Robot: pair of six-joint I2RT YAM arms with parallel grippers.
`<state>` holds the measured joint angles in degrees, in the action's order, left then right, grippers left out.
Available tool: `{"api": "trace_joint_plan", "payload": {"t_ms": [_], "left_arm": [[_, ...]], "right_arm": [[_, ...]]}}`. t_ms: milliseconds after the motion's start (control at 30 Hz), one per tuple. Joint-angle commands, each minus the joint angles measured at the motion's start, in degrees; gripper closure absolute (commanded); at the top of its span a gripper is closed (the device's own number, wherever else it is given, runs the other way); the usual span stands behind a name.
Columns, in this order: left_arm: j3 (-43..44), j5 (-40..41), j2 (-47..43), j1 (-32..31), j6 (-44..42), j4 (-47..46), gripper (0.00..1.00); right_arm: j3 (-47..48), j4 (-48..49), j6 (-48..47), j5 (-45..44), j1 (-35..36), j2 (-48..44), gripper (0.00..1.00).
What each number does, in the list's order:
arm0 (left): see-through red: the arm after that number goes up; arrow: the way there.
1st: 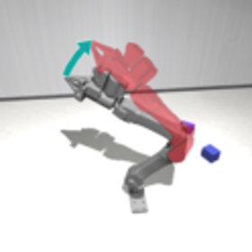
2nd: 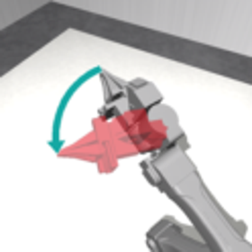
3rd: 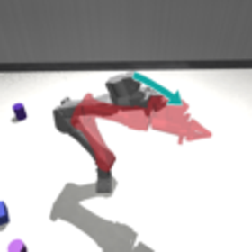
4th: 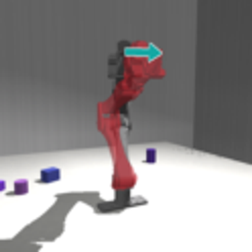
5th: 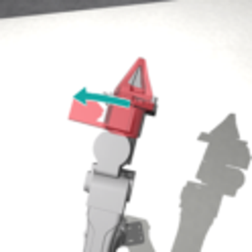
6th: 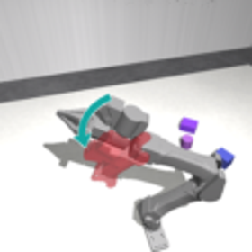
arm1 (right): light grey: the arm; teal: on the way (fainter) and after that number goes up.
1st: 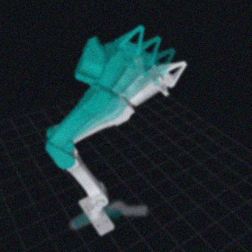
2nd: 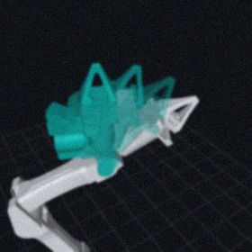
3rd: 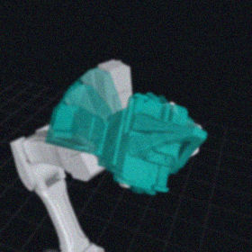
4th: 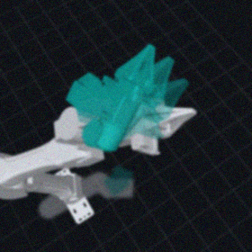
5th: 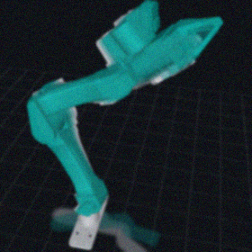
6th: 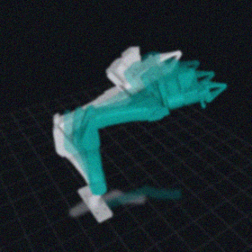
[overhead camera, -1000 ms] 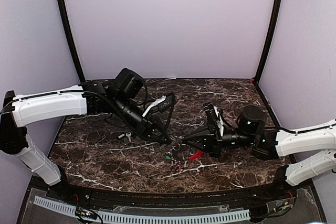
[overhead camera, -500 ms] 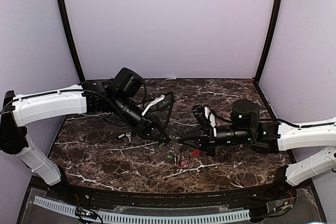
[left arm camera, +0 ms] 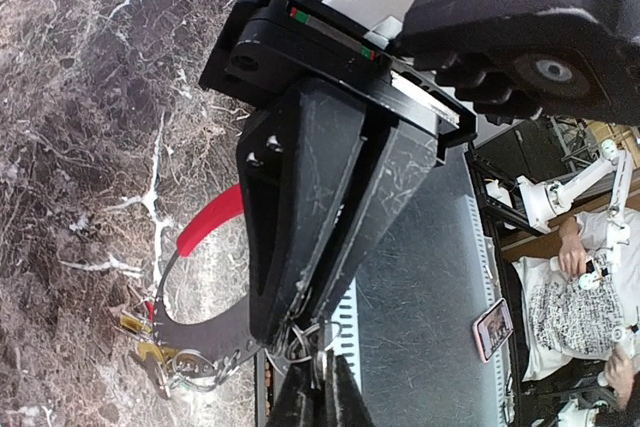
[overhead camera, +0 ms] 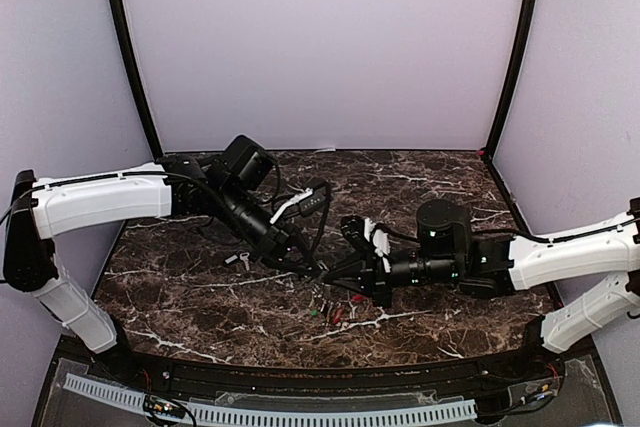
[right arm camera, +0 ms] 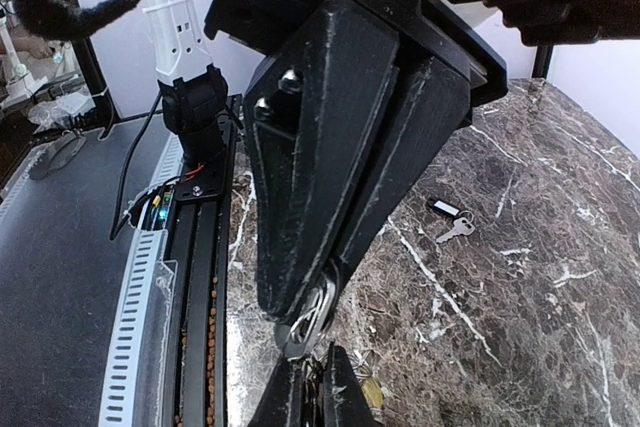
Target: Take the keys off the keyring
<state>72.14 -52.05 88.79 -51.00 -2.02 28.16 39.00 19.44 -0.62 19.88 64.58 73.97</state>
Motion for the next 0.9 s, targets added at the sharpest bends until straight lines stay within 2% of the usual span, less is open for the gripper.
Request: {"api": "trace_joint_plan", "payload": {"t_ms": [0, 233, 533, 700, 867], "left_arm": [[0.29, -3.32, -0.40, 0.53, 0.09, -6.17, 1.00], [1.72, 1.62, -0.69, 1.70, -4.97, -2.73, 1.00], [2.74, 7.24, -0.82, 1.70, -10.97, 0.63, 0.92], [2.81, 7.91, -0.83, 1.69, -11.56, -1.22, 0.88], [1.22, 6.46, 0.08, 1.69, -9.99, -4.00, 0.85]], "right_arm": [[-2.79, 6.27, 3.62, 4.36, 1.20, 1.97, 1.00], [-4.44, 10.12, 7.52, 13.53, 1.17, 1.91, 1.00], [-4.30, 12.59, 13.16, 27.89, 0.64, 2.63, 1.00], [-3.93, 11.87, 13.85, 29.43, 0.51, 3.06, 1.00], [-5.63, 16.53, 16.76, 26.60, -0.08, 2.33, 1.00]]}}
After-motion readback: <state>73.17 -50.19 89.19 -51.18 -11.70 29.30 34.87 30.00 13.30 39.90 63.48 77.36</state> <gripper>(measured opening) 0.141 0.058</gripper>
